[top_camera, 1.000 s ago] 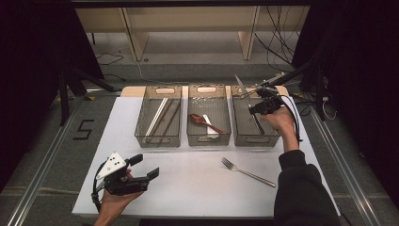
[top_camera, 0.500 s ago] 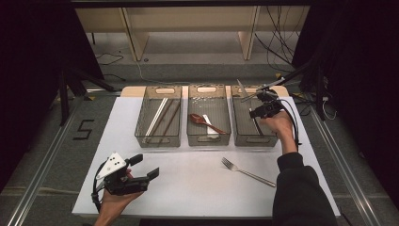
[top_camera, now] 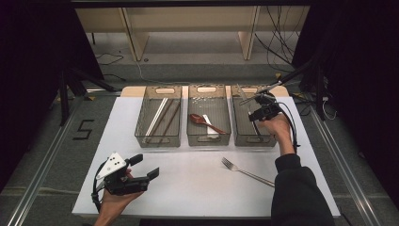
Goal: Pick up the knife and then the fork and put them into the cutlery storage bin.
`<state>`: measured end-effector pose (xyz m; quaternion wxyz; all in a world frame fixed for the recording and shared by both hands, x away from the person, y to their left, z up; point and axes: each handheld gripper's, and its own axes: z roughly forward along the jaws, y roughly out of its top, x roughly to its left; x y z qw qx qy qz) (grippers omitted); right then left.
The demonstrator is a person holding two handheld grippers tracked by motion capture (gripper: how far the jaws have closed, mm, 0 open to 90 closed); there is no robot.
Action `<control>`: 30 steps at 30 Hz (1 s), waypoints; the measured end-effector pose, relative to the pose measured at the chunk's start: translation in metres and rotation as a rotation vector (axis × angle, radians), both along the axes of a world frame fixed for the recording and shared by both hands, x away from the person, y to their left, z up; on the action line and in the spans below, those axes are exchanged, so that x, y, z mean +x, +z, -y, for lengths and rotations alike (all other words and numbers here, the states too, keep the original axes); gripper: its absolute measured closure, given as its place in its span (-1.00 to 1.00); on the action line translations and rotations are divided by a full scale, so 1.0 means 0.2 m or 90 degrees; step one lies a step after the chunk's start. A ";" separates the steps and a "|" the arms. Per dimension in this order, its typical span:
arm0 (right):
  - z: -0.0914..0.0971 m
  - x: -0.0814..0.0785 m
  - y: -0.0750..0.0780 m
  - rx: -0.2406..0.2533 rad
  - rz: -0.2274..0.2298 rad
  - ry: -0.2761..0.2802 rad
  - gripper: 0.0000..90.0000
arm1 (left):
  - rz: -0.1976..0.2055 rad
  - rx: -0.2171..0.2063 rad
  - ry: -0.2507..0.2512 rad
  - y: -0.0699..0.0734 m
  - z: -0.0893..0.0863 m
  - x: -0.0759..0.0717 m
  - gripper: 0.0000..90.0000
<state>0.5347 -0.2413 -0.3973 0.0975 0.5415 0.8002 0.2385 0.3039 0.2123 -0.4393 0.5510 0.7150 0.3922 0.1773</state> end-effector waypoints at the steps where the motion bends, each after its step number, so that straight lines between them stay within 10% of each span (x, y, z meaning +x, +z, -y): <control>1: 0.00 0.00 0.00 -0.005 -0.001 0.000 0.78 | -0.001 0.000 -0.001 0.00 0.00 0.00 -0.65; 30: -0.04 -0.20 0.13 0.021 0.040 0.106 -0.03 | -0.002 0.000 0.001 0.00 0.00 0.00 -0.65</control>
